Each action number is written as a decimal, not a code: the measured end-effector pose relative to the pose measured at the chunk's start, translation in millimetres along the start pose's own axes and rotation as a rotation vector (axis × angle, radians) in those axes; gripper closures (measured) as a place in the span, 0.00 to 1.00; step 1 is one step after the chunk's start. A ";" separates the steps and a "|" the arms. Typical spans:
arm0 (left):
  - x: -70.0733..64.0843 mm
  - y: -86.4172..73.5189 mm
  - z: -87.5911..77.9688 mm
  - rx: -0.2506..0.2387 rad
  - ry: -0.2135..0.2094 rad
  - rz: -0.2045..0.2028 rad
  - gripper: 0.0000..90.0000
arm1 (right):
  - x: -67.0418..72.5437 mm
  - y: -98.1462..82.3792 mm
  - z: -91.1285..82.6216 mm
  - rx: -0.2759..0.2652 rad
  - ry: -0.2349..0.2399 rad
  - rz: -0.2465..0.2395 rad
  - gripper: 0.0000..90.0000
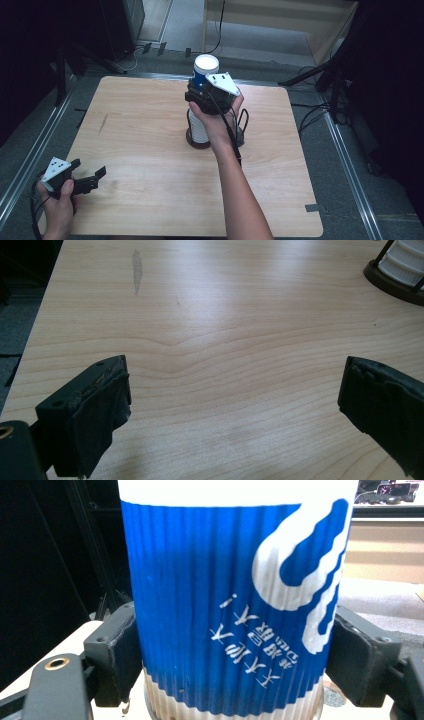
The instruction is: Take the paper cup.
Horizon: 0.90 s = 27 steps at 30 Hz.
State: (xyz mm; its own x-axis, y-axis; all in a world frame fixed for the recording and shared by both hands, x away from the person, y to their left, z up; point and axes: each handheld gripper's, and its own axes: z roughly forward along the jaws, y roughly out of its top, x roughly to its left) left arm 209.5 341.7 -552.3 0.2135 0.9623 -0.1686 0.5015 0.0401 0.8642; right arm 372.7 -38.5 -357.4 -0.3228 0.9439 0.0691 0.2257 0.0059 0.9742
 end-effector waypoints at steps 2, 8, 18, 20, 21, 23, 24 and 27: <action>0.0 0.1 0.1 0.000 -0.001 0.002 0.02 | -0.6 1.1 -0.5 -0.006 0.004 -0.006 0.21; -0.3 0.0 0.2 -0.003 -0.002 0.001 0.02 | -0.5 7.2 -3.2 -0.030 0.009 -0.007 0.22; 0.1 0.0 0.3 -0.006 -0.004 -0.007 0.02 | 0.4 15.8 -5.1 -0.045 0.012 -0.012 0.22; 0.1 0.0 0.3 -0.006 -0.004 -0.007 0.02 | 1.9 20.9 -7.0 -0.061 0.015 -0.008 0.23; 0.2 0.0 0.3 -0.005 -0.004 -0.006 0.02 | 1.9 20.9 -7.0 -0.061 0.015 -0.008 0.23; 0.0 0.0 0.2 -0.006 -0.004 -0.007 0.02 | 2.8 23.4 -7.4 -0.068 0.010 -0.012 0.23; -0.1 -0.1 0.2 -0.007 -0.004 -0.007 0.02 | 2.8 26.3 -7.9 -0.066 0.010 -0.006 0.22; 0.1 0.0 0.2 -0.006 -0.005 -0.006 0.02 | 2.1 28.7 -8.9 -0.073 0.016 0.009 0.23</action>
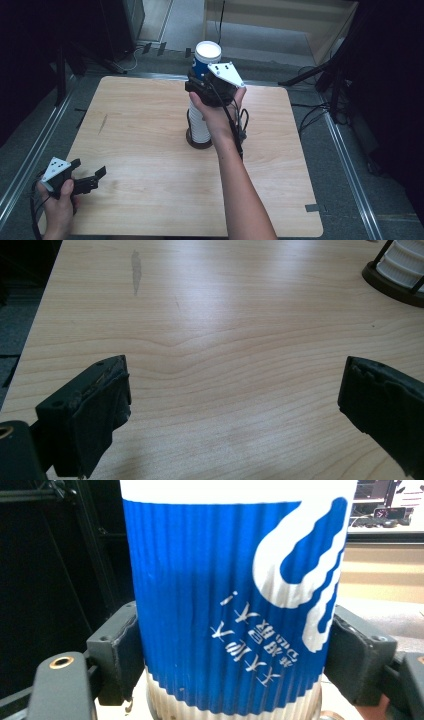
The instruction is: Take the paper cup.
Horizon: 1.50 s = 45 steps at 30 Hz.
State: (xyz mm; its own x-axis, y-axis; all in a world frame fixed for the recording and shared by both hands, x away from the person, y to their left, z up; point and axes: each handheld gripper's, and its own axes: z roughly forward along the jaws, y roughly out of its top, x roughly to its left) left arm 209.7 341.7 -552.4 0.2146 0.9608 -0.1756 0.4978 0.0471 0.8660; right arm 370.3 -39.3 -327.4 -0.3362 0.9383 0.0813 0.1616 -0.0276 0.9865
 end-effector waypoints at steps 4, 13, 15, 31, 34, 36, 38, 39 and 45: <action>0.0 -0.1 0.0 -0.003 -0.006 0.001 0.02 | -0.5 2.0 -2.2 -0.026 0.014 -0.004 0.24; -0.1 0.0 0.0 -0.001 -0.003 0.002 0.02 | -5.1 12.0 -8.5 -0.044 0.024 0.013 0.24; -0.1 0.0 0.1 -0.002 -0.003 0.000 0.02 | -5.6 16.3 -10.4 -0.052 0.023 0.011 0.24; -0.1 0.0 0.0 -0.001 -0.003 -0.001 0.02 | -13.1 40.3 -27.7 -0.112 0.028 0.005 0.25; -0.1 0.1 0.0 -0.001 -0.001 0.005 0.02 | -20.0 40.5 -33.1 -0.110 0.016 0.001 0.25; 0.0 0.1 0.0 -0.001 -0.001 0.005 0.02 | -21.8 40.3 -34.8 -0.112 0.012 0.000 0.25; -0.1 0.1 0.0 -0.001 -0.001 0.006 0.02 | -27.1 38.5 -41.1 -0.116 0.001 -0.013 0.25; -0.2 0.1 0.1 -0.002 0.000 0.005 0.02 | -27.1 38.5 -41.1 -0.116 0.001 -0.013 0.25; -0.3 0.1 0.0 -0.001 0.000 0.009 0.02 | -43.9 29.0 -60.6 -0.119 -0.035 -0.020 0.25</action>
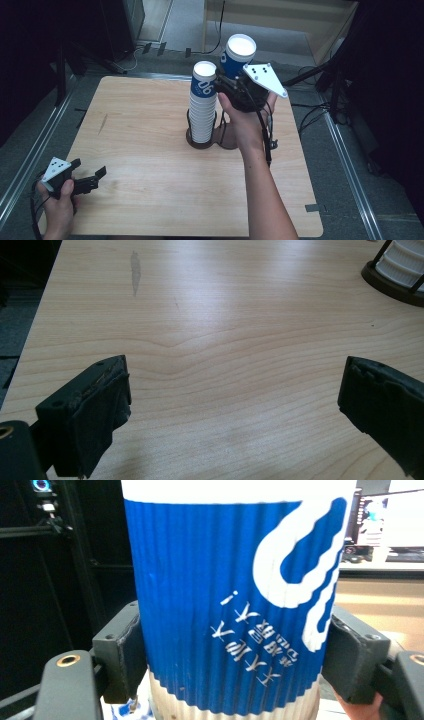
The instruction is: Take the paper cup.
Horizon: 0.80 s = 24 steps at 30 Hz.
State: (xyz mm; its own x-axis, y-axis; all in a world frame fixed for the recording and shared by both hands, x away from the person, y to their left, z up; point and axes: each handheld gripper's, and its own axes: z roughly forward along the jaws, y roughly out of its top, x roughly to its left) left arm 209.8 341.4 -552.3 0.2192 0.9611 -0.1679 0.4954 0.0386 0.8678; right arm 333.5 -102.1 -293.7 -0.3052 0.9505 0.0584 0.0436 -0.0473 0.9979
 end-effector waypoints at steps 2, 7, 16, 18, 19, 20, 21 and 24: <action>0.0 0.0 0.0 0.000 0.000 0.000 0.02 | -5.0 -2.1 -4.6 -0.002 -0.010 0.002 0.25; 0.0 0.0 0.1 0.000 0.001 0.000 0.02 | -16.0 -8.3 -15.5 0.000 -0.033 0.006 0.26; -0.7 -0.1 -0.1 0.006 -0.011 0.005 0.02 | -35.7 -33.2 -36.2 0.030 -0.063 0.012 0.26; -0.5 -0.1 0.0 0.004 -0.012 0.004 0.02 | -41.6 -44.8 -42.0 0.041 -0.071 0.020 0.26; -0.4 -0.1 0.0 0.004 -0.012 0.003 0.02 | -42.7 -47.7 -43.4 0.047 -0.073 0.022 0.26; -0.4 -0.1 0.0 0.004 -0.012 0.003 0.02 | -42.7 -47.7 -43.4 0.047 -0.073 0.022 0.26; -0.5 -0.1 0.0 0.005 -0.011 0.005 0.02 | -44.0 -51.6 -44.9 0.052 -0.073 0.023 0.26; -0.8 -0.1 0.0 0.006 -0.010 0.004 0.02 | -47.6 -63.2 -49.7 0.067 -0.083 0.016 0.26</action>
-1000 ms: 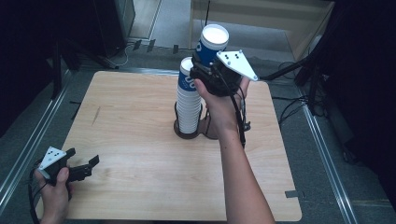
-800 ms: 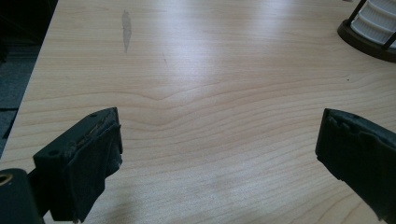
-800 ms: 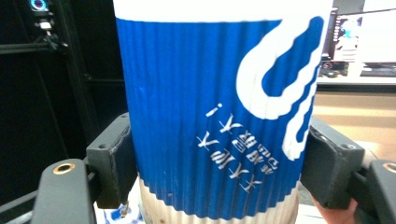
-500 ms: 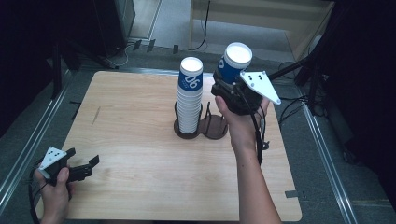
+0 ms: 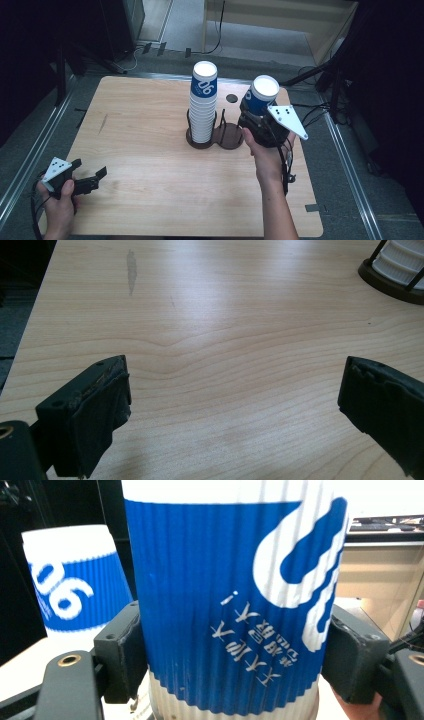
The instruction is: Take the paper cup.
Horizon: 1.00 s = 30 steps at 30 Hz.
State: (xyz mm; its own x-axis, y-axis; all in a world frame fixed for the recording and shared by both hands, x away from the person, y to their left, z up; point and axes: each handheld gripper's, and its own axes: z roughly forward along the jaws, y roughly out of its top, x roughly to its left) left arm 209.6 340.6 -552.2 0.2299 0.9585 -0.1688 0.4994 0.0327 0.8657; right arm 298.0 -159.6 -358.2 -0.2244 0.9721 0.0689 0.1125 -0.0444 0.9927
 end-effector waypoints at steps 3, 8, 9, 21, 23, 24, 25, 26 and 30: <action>0.1 0.1 -0.1 0.002 -0.003 0.000 0.02 | -5.2 -14.2 -4.3 0.009 -0.010 -0.005 0.26; -0.4 0.0 0.0 -0.001 0.003 0.000 0.02 | -9.1 -26.2 -8.4 0.026 -0.016 0.009 0.26; -0.7 -0.2 -0.2 -0.004 0.007 0.002 0.02 | -9.7 -31.2 -10.4 0.031 -0.020 0.007 0.26; 0.3 -1.1 -1.9 -0.018 0.006 -0.022 0.02 | -5.4 -59.8 -20.0 0.059 -0.021 -0.013 0.26; 1.9 -1.4 -2.7 -0.028 -0.002 -0.042 0.02 | -4.1 -66.1 -21.1 0.067 -0.016 -0.007 0.26; 2.5 -1.3 -2.7 -0.024 0.003 -0.044 0.02 | -2.8 -73.2 -22.1 0.071 -0.004 -0.006 0.26; 2.5 -1.3 -2.7 -0.024 0.003 -0.044 0.02 | -2.8 -73.2 -22.1 0.071 -0.004 -0.006 0.26; 1.9 -1.2 -2.6 -0.020 0.007 -0.041 0.02 | -1.2 -79.6 -22.9 0.080 -0.006 -0.014 0.26; 0.3 -1.2 -2.1 -0.001 0.041 -0.025 0.02 | 0.4 -93.0 -25.7 0.100 0.001 -0.002 0.26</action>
State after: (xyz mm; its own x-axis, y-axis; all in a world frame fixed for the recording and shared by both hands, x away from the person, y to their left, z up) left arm 207.3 341.5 -552.3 0.1832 0.9680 -0.1714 0.5039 0.0573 0.8619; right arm 262.6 -161.0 -447.9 -0.2259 0.9719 0.0667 0.2077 -0.0188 0.9780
